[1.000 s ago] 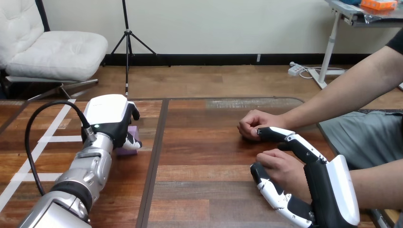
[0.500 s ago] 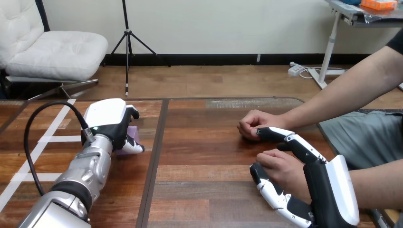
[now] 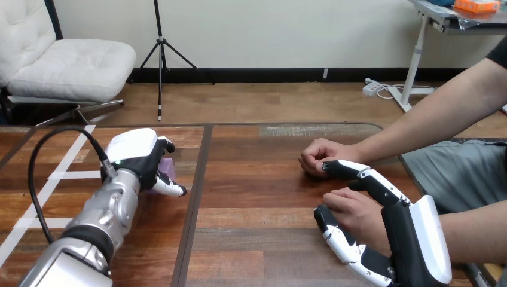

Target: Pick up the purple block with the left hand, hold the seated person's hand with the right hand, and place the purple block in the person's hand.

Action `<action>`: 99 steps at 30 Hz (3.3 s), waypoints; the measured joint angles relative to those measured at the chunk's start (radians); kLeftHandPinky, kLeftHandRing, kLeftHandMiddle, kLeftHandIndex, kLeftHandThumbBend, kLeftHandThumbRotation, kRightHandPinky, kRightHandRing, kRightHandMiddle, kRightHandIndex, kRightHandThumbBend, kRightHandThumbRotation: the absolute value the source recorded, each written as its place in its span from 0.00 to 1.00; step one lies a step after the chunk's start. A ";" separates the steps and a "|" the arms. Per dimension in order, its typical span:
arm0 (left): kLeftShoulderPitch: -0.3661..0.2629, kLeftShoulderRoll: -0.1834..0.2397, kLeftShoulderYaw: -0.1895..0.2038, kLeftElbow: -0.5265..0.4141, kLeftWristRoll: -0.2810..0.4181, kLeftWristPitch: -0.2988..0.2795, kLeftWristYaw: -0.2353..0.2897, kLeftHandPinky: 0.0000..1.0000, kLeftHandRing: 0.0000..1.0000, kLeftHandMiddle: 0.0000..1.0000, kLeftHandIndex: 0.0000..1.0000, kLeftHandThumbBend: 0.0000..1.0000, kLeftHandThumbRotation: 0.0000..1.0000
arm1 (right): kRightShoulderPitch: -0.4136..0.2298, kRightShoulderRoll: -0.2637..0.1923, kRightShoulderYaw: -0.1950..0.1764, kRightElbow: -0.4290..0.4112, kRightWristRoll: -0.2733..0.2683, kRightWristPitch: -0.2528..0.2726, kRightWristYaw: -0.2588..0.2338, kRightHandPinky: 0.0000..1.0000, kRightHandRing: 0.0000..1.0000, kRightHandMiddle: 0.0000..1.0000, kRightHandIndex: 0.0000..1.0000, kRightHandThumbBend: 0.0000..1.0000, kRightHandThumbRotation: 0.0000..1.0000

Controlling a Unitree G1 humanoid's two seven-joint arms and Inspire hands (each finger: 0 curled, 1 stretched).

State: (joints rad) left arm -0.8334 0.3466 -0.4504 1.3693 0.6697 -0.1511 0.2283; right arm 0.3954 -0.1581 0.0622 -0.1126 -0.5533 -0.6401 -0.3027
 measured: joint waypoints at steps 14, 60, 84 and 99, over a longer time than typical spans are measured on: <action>-0.012 0.001 -0.005 0.000 0.010 0.014 -0.028 0.63 0.75 0.82 0.81 0.78 0.18 | 0.000 0.000 0.000 0.000 0.000 0.000 0.000 0.71 0.75 0.74 0.72 0.46 0.48; -0.012 -0.007 -0.045 0.000 0.058 0.039 0.016 0.64 0.76 0.83 0.80 0.73 0.12 | 0.015 0.000 0.000 0.000 -0.004 0.001 0.000 0.70 0.74 0.74 0.72 0.45 0.49; -0.006 -0.007 -0.045 0.000 0.051 0.012 0.045 0.63 0.75 0.80 0.78 0.73 0.11 | 0.015 0.002 0.001 0.000 -0.003 0.004 0.000 0.68 0.73 0.73 0.72 0.45 0.47; -0.006 -0.007 -0.058 0.000 0.075 0.029 0.046 0.62 0.73 0.80 0.79 0.75 0.12 | 0.015 0.001 0.002 0.000 -0.003 0.005 0.000 0.69 0.73 0.74 0.72 0.45 0.47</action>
State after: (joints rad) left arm -0.8390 0.3400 -0.5083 1.3695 0.7447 -0.1222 0.2739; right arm 0.4101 -0.1567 0.0641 -0.1128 -0.5560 -0.6350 -0.3023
